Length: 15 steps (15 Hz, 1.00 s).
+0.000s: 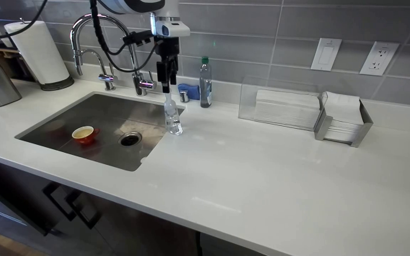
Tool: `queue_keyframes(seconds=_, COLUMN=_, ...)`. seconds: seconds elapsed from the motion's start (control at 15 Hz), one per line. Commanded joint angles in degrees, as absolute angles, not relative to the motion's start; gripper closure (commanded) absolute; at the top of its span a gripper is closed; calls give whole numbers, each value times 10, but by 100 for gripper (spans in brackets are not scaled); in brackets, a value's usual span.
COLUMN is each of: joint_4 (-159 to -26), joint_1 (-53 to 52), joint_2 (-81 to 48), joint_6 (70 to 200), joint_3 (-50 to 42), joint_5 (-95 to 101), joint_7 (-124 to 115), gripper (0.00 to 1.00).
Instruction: Move the clear bottle on the right forward
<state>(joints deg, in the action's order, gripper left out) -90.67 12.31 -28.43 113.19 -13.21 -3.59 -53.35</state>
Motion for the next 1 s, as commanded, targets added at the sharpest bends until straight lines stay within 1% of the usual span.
queue_keyframes(seconds=0.0, joint_4=-925, joint_1=117, joint_2=-277, joint_6=1170, joint_3=-143, joint_5=-66, joint_7=-604, gripper=0)
queue_keyframes(seconds=0.4, joint_4=-979, joint_1=111, joint_2=-246, joint_6=1209, joint_3=-159, joint_5=-62, joint_7=-729, gripper=0)
queue_keyframes(seconds=0.67, joint_4=-1018, joint_1=113, joint_2=-230, joint_6=1221, joint_3=-147, joint_5=-99, joint_7=-791, gripper=0)
queue_keyframes(seconds=0.93, joint_4=-1044, joint_1=105, joint_2=-228, joint_6=1283, joint_3=-139, joint_5=-135, joint_7=-838, gripper=0)
